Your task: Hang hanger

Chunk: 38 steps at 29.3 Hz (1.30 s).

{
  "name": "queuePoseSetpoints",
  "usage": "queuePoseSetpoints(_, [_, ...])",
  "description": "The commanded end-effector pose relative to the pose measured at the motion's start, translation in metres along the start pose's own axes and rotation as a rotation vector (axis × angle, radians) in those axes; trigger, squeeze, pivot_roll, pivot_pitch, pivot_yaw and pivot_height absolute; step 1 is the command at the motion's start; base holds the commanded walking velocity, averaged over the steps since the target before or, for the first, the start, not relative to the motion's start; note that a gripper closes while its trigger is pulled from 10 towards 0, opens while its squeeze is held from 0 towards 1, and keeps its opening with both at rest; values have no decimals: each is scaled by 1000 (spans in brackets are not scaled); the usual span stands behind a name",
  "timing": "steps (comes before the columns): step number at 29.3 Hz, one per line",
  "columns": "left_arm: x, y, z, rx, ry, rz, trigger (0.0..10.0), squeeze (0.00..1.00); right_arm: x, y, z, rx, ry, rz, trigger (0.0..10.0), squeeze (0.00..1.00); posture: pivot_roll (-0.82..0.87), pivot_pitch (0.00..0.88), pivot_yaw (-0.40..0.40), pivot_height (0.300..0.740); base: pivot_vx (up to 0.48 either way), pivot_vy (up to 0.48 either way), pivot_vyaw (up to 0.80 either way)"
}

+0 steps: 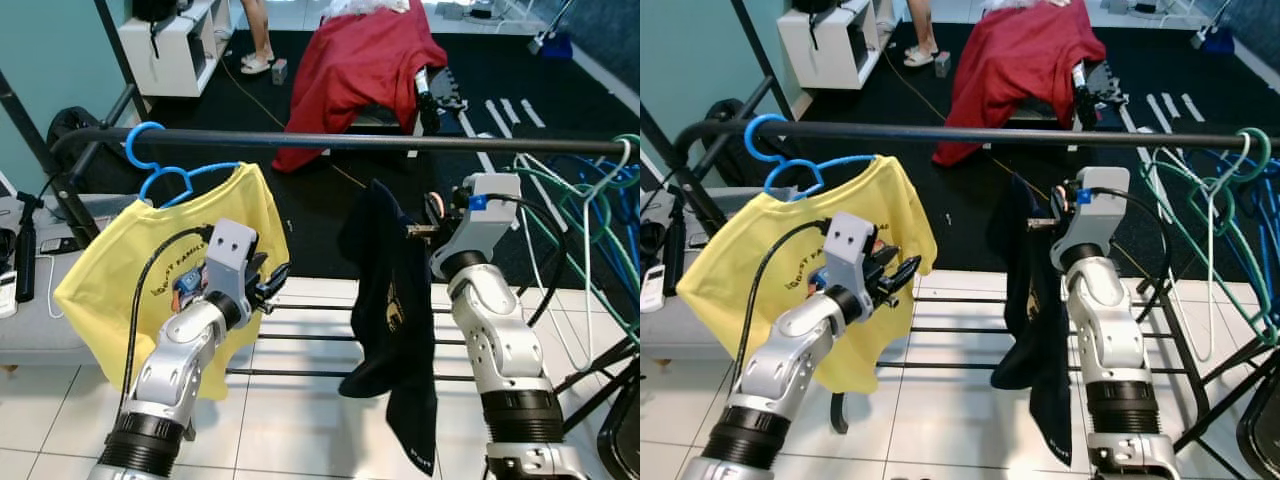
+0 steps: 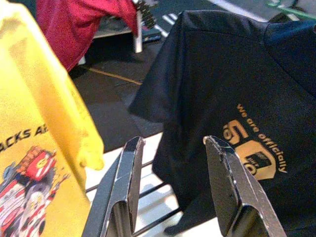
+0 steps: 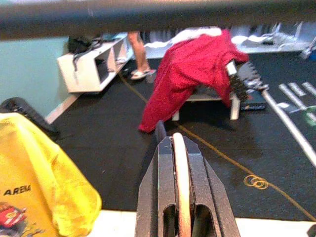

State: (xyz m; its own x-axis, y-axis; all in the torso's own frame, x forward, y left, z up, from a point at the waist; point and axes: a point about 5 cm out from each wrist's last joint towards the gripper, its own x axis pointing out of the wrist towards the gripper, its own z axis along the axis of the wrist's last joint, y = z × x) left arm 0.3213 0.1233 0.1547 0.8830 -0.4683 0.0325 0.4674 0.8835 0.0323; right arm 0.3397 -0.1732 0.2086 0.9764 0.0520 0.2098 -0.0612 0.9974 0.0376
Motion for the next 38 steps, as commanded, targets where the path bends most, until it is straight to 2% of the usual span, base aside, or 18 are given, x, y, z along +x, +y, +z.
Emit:
queuePoseSetpoints(1, [-2, -5, -1, -1, 3, -28, 10000, 0, -2, 1, 14, -8, -81, -12, 10000, 0, -92, 115, 15, 740, 0, 0, 0])
queuePoseSetpoints(7, [-1, -7, -2, 0, 3, -41, 10000, 0, 0, 6, 37, -48, -182, -8, 10000, 0, -94, 107, 19, 740, 0, 0, 0])
queuePoseSetpoints(14, [0, -7, 0, -1, -2, -45, 10000, 0, 7, 3, 55, -66, -245, -5, 10000, 0, -93, 104, 22, 740, 0, 0, 0])
queuePoseSetpoints(16, [0, -7, 1, 0, -7, -48, 10000, 0, 13, 4, 71, -62, -289, 34, 10000, 0, -94, 106, 23, 740, 0, 0, 0])
queuePoseSetpoints(23, [1, -6, 3, -1, -12, -47, 10000, 0, 18, 6, 93, -66, -360, 75, 10000, 0, -95, 118, 22, 740, 0, 0, 0])
queuePoseSetpoints(30, [0, -5, 2, -2, -8, -45, 10000, 0, 26, 0, 99, -58, -351, 49, 10000, 0, -94, 123, 24, 740, 0, 0, 0])
queuePoseSetpoints(33, [1, -5, 1, 2, -1, -49, 10000, 0, 38, -12, 97, -56, -296, 3, 10000, 0, -92, 125, 26, 740, 0, 0, 0])
queuePoseSetpoints(35, [1, -4, 1, 9, 8, -56, 10000, 0, 50, -24, 91, -55, -200, -33, 10000, 0, -90, 127, 26, 740, 0, 0, 0])
queuePoseSetpoints(38, [1, -4, 1, 9, 10, -58, 10000, 0, 55, -28, 88, -51, -165, -43, 10000, 0, -87, 127, 24, 740, 0, 0, 0])
